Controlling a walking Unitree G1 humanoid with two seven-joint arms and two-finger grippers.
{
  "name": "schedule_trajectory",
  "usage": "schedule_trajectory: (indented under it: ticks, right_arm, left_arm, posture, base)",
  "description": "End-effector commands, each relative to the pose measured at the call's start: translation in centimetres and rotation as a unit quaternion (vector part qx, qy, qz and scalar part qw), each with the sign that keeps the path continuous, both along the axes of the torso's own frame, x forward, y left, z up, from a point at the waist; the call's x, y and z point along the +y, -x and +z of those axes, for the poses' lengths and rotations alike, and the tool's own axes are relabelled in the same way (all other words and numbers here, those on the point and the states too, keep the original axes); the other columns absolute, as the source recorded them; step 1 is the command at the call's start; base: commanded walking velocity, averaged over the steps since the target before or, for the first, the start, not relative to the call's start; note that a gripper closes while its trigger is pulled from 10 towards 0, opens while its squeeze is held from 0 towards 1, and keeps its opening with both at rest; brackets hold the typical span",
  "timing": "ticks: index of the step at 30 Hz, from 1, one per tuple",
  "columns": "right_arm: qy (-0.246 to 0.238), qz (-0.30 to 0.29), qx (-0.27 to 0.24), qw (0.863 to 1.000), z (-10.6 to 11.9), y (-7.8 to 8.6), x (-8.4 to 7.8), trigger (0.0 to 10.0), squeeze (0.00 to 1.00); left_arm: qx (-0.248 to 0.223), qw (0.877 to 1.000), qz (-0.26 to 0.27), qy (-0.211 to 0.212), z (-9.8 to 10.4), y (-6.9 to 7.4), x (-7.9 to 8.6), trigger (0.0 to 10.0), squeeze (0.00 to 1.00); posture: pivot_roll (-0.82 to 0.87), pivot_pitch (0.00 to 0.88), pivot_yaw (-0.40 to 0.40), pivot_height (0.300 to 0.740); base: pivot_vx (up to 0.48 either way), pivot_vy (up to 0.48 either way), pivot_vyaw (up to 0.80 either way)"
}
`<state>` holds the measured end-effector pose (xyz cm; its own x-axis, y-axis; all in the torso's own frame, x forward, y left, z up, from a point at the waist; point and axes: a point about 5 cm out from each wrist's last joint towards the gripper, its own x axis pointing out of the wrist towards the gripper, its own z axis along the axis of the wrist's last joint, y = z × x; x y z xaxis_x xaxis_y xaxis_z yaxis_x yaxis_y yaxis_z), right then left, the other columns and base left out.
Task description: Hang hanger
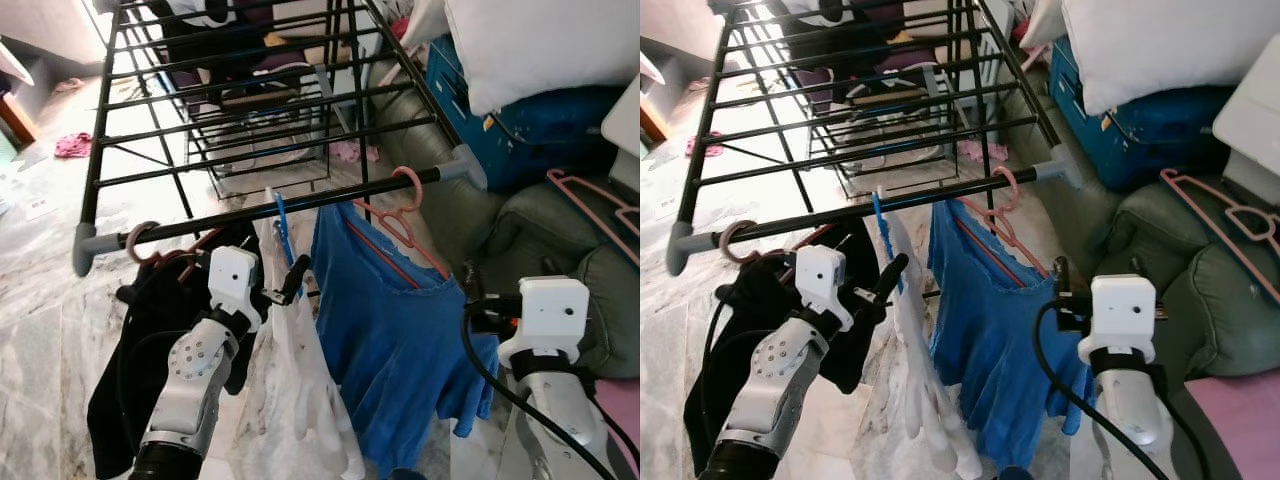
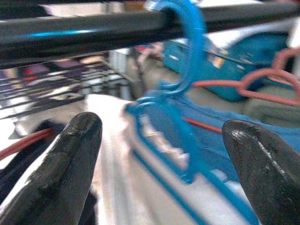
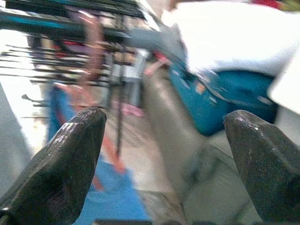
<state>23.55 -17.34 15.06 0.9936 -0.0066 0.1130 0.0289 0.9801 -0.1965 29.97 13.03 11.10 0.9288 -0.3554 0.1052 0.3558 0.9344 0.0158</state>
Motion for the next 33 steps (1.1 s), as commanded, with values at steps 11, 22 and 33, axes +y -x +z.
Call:
schedule_trajectory:
  ticks: [11, 22, 33]
  right_arm:
    - [0.023, 0.033, 0.021, 0.999, -0.2, -1.9, 0.1, 10.0, 0.00]
    - [0.019, 0.014, 0.091, 0.996, -2.0, -2.4, -1.7, 10.0, 0.00]
    - [-0.016, 0.031, 0.136, 0.990, -2.6, -5.5, -3.9, 10.0, 0.00]
  left_arm:
    - [-0.001, 0.999, 0.035, 0.001, -0.9, 1.2, 0.6, 10.0, 0.00]
    - [-0.003, 1.000, 0.000, -0.015, -0.4, 0.6, 0.8, 10.0, 0.00]
    - [-0.001, 1.000, -0.009, -0.020, -0.4, 0.3, 0.8, 10.0, 0.00]
  posture:
    - [-0.04, 0.099, -0.039, 0.740]
    - [-0.06, 0.131, 0.014, 0.740]
    - [-0.05, 0.132, 0.020, 0.740]
  base:
    - [0.000, 0.000, 0.00]
    - [0.000, 0.000, 0.00]
    - [0.000, 0.000, 0.00]
